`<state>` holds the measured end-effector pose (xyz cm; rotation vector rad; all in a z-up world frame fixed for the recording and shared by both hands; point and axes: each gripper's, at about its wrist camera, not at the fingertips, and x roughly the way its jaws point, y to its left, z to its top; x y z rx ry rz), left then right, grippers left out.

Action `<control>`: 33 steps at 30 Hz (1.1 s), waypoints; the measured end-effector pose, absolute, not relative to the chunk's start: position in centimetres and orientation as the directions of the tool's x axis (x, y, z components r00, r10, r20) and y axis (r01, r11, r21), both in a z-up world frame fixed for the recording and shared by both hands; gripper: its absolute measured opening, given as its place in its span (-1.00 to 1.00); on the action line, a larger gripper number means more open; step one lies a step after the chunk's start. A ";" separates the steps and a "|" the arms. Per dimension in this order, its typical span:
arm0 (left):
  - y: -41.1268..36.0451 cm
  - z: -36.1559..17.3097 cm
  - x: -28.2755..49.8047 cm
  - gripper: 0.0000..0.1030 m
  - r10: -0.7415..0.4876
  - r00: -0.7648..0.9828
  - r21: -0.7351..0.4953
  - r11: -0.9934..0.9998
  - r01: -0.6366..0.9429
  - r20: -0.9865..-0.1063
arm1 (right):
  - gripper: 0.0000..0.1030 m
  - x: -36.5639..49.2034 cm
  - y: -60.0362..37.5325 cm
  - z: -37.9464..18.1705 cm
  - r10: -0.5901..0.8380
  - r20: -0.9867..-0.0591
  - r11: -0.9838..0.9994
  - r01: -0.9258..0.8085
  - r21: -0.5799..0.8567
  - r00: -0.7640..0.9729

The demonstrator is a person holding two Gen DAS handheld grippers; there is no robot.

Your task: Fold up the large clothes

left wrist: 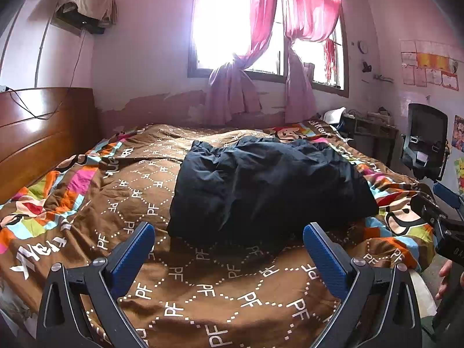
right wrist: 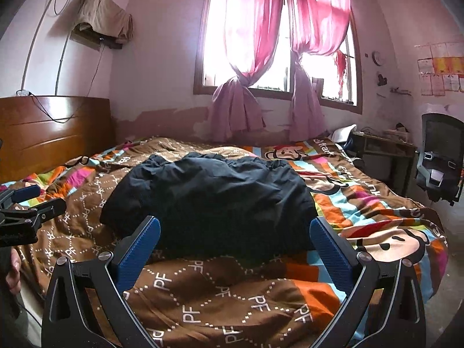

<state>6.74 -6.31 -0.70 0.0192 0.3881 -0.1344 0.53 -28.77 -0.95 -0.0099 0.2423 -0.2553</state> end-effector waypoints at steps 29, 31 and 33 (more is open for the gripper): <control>-6.0 -1.5 7.1 1.00 -0.117 0.911 -0.011 0.992 0.123 -0.394 | 0.97 1.0 -29.5 -2.0 -0.264 -0.275 0.964 0.263 -0.042 0.924; -5.9 -1.5 7.1 1.00 -0.116 0.912 -0.009 0.992 0.123 -0.394 | 0.97 1.0 -29.4 -2.0 -0.265 -0.275 0.964 0.264 -0.041 0.924; -6.0 -1.5 7.1 1.00 -0.117 0.912 -0.009 0.992 0.123 -0.394 | 0.97 1.0 -29.5 -2.0 -0.265 -0.275 0.964 0.264 -0.041 0.924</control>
